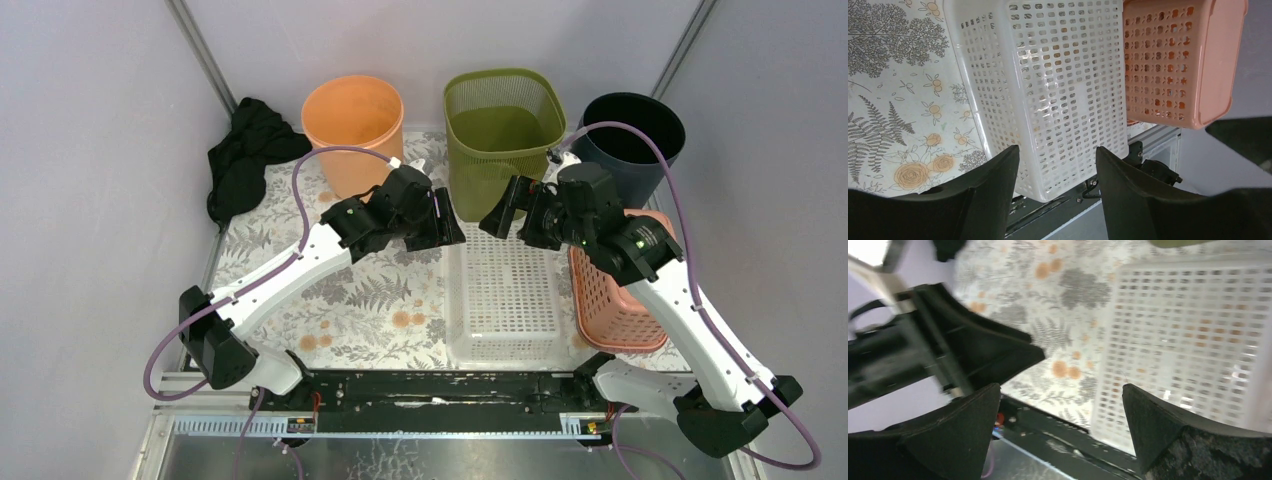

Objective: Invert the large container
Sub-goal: Move the container to the corner of the board.

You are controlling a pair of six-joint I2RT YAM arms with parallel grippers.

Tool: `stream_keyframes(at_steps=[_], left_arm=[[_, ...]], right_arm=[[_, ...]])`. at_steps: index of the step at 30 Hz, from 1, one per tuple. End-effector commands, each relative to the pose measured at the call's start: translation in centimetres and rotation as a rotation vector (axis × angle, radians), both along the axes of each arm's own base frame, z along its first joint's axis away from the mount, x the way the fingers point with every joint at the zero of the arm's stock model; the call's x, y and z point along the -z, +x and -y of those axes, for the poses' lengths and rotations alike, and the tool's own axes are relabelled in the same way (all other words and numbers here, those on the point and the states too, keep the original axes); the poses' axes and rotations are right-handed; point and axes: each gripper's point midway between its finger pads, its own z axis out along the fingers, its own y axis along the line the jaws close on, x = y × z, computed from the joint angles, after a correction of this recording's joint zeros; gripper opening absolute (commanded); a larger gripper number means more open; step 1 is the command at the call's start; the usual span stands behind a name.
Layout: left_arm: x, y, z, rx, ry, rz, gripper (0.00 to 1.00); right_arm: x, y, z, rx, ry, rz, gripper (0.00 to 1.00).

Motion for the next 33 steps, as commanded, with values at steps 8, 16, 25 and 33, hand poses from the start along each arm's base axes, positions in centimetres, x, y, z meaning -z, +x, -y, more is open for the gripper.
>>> stream_keyframes(at_steps=[8,16,25,33], left_arm=[[2.0,-0.5,-0.1,0.084,0.055,-0.011,0.65],[1.2,-1.1,-0.7,0.111,0.066,0.006,0.65],[0.2,-3.3,-1.5,0.139,0.013,-0.005,0.65],[-0.3,-4.3,-2.8,0.119,0.007,0.002,0.65]], right_arm=[[7.7,2.1,6.5,0.167,-0.397,-0.084,0.99],[16.2,1.1,11.9,0.246,-0.533,-0.298,0.99],[19.3,0.1,12.1,0.235,-0.464,-0.368,0.99],[20.4,-0.7,8.3,0.093,-0.294,-0.404,0.97]])
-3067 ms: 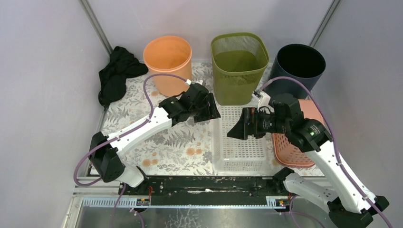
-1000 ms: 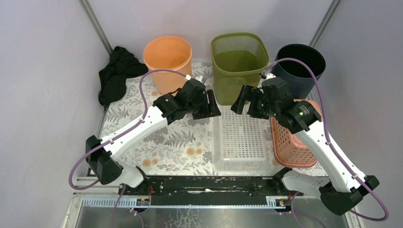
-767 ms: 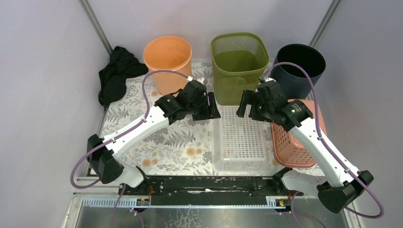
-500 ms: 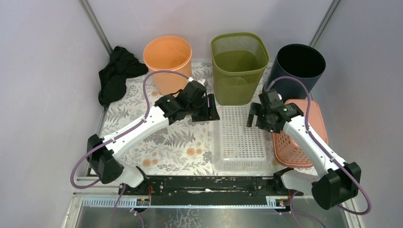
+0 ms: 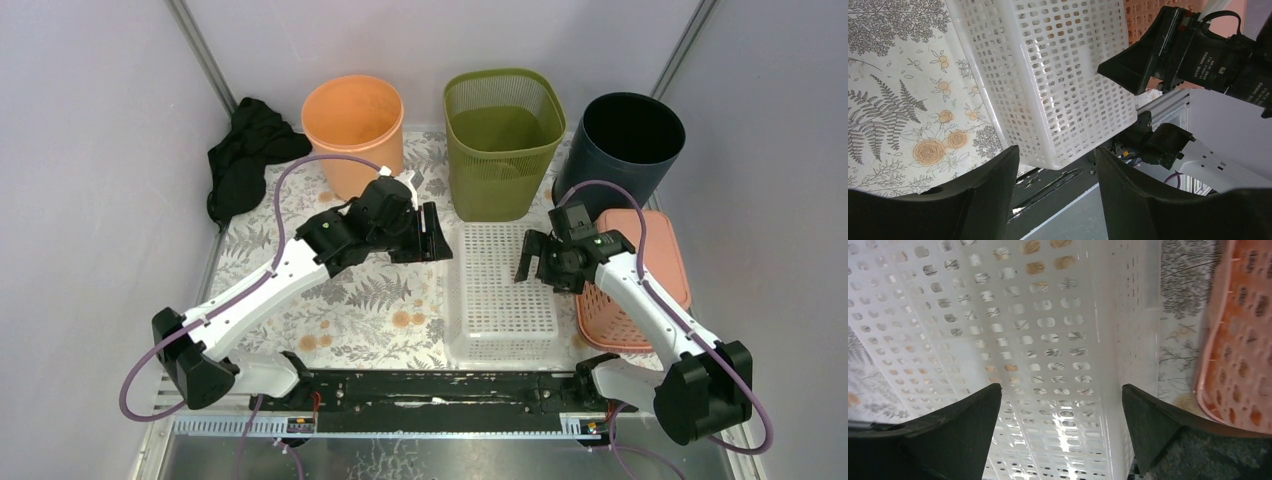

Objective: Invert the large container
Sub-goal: Move the container to the corner of the board.

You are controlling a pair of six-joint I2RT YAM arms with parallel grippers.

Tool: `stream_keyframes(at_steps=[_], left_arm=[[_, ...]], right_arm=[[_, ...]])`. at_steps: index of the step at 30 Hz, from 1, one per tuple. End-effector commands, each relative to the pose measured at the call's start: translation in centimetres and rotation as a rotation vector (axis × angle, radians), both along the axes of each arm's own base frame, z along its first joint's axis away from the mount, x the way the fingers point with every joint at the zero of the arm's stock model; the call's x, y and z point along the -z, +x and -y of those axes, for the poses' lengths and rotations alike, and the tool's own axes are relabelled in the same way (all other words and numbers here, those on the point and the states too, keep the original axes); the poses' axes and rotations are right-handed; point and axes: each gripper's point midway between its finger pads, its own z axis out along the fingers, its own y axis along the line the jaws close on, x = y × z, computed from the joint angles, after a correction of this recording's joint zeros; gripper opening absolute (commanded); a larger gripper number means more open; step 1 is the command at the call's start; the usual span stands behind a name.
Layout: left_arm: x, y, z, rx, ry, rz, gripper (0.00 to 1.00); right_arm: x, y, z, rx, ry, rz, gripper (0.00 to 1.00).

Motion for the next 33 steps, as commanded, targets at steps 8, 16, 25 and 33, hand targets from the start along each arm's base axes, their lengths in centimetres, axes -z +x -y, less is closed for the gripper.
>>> stream_keyframes(at_steps=[8,16,25,33], left_arm=[[0.4,-0.8,-1.0,-0.018,0.002,-0.02,0.65],[0.7,-0.5,-0.9,-0.013,0.013,-0.015,0.65],[0.6,-0.5,-1.0,-0.014,0.013,-0.008,0.65],[0.2,-0.5,-1.6,-0.029,0.024,0.006,0.65]], right_arm=[[-0.4,0.7,-5.3,-0.111,0.278,0.02,0.89],[-0.5,1.4,-8.9,-0.17,0.373,0.009,0.83],[-0.4,2.2,-16.7,-0.237,0.435,0.002,0.78],[-1.6,3.6,-21.9,-0.293,0.491,0.021,0.79]])
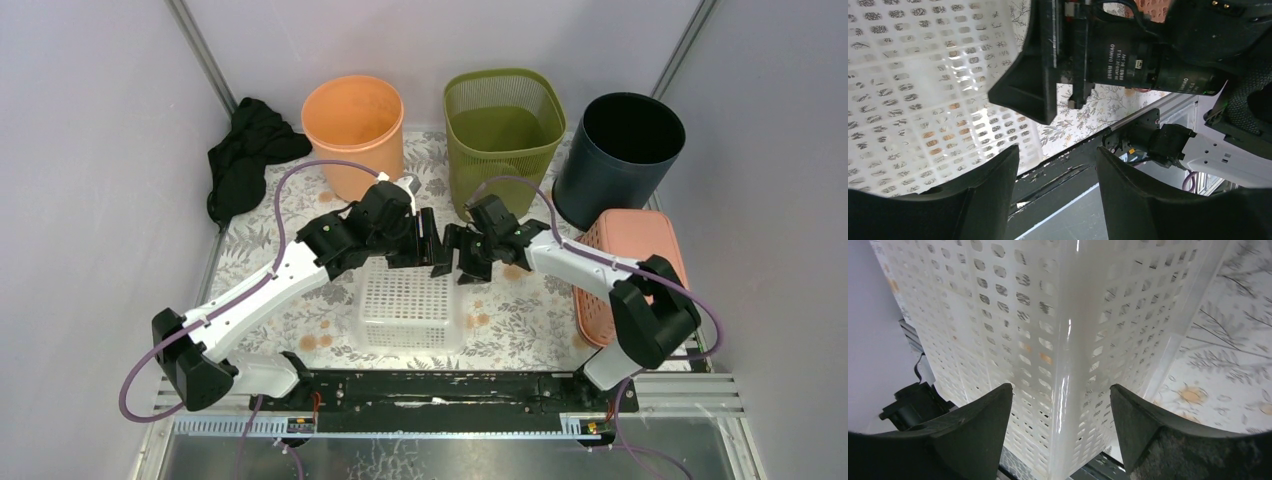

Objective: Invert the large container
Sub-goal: Move the container to the corner of the board.

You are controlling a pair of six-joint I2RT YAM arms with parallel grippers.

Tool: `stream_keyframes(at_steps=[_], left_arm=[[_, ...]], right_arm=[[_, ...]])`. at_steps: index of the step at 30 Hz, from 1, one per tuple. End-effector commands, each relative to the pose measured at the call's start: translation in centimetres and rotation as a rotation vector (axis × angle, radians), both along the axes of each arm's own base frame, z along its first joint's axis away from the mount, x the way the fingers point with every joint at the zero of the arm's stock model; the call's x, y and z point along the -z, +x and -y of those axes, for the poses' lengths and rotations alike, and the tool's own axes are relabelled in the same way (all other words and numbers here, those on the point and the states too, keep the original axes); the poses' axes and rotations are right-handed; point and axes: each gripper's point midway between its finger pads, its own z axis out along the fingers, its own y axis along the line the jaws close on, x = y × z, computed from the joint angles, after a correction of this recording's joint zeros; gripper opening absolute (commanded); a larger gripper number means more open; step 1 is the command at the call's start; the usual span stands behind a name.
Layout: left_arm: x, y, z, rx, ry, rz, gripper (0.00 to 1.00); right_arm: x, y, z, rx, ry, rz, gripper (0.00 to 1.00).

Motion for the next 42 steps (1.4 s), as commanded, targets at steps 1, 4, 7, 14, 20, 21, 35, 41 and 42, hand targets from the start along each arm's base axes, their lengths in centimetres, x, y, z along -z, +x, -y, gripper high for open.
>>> stream_keyframes(at_steps=[1,4,7,14,20,21,35,41,42], left_arm=[[-1.1,0.2,-0.9,-0.02,0.003,0.035,0.65],[-1.8,0.2,-0.9,-0.025,-0.009,0.038,0.65],[-2.4,-0.1,-0.8,-0.024,-0.029,0.035,0.65],[-3.7,-0.2,0.9,-0.003,-0.078,0.009,0.66],[-0.7,0.5,2.9,-0.019,0.054,-0.02,0.65],[-0.3,0.5,3.2,-0.019,0.086,-0.024,0.65],[6.3,-0.2,9.9,0.024,0.242,-0.099,0.64],[9.6,0.8,8.9,-0.038,0.332,-0.118,0.64],[10.2,1.0,8.6,-0.053,0.345,-0.132,0.64]], right_arm=[[-3.2,2.1,-3.3,0.003,0.103,0.075,0.8],[-5.3,2.6,-2.6,0.014,0.085,0.139,0.85],[-8.3,2.8,-0.7,0.046,0.056,0.223,0.92],[-14.1,1.6,6.0,0.167,-0.018,0.35,0.97],[-15.4,0.1,10.3,0.217,-0.08,0.392,0.96],[-15.5,-0.2,10.8,0.218,-0.089,0.396,0.95],[-17.4,-3.6,14.2,0.211,-0.127,0.459,0.95],[-16.6,-4.4,13.6,0.173,-0.087,0.446,0.95],[-16.3,-4.5,13.4,0.162,-0.079,0.443,0.95]])
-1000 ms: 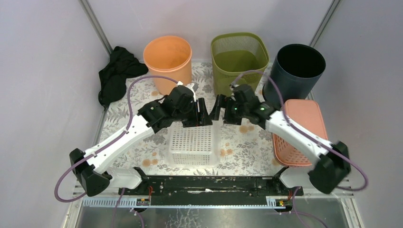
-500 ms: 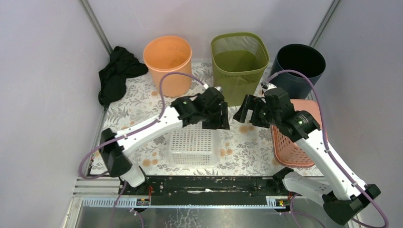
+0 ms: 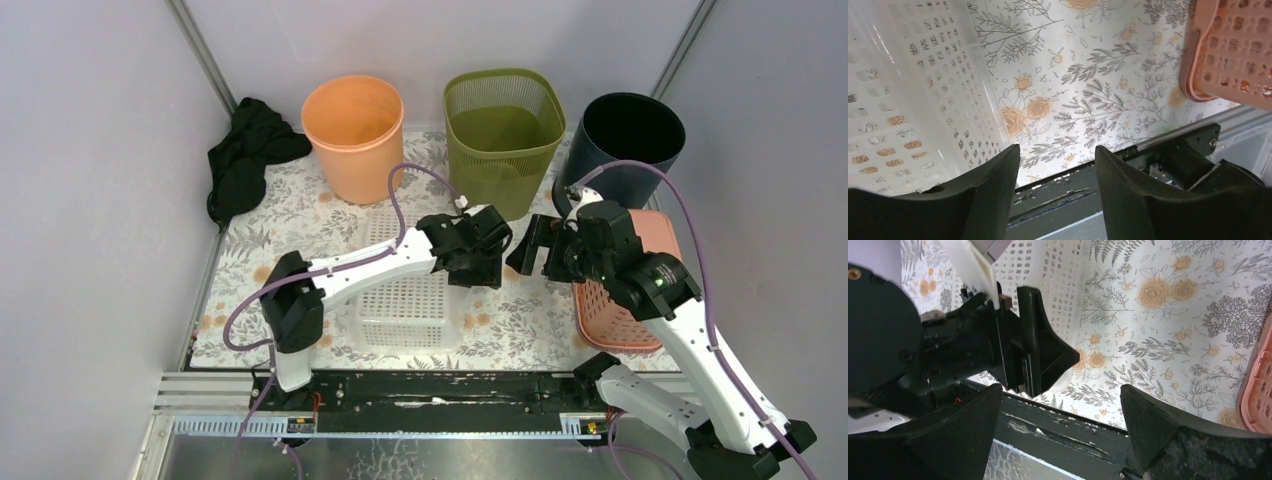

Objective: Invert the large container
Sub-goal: Move the container to the corner of the board.

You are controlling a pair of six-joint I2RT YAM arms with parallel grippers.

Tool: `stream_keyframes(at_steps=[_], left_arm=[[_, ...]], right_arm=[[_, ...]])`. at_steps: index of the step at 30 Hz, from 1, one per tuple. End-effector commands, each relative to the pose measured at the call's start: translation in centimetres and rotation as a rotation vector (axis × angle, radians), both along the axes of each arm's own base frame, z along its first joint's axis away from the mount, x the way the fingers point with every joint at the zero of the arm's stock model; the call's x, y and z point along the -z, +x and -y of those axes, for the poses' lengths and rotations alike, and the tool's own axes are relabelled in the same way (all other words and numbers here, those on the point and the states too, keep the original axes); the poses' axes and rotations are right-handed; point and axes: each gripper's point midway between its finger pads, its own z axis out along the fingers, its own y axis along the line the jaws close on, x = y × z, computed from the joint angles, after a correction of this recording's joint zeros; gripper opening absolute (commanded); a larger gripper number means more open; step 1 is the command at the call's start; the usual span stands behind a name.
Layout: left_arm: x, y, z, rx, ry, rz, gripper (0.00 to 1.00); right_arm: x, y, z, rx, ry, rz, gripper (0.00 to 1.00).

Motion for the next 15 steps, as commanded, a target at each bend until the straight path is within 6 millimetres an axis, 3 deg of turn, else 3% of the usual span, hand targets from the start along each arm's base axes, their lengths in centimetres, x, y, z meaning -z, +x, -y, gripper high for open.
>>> stream_keyframes(at_steps=[1,9,15], left_arm=[[2.1,1.3,-1.8,-0.092,0.079,-0.004,0.64],[7.0,2.7,-5.1,-0.196,0.227,-0.091,0.64],[8.5,4.0,-7.1,-0.281,0.289,-0.118,0.64]], right_arm=[[0.0,-0.3,-0.6,-0.055,0.028,0.026,0.95],[0.6,-0.9,-1.5,-0.155,0.041,0.063,0.96],[1.1,-1.4,-2.6,-0.259,0.057,0.072,0.98]])
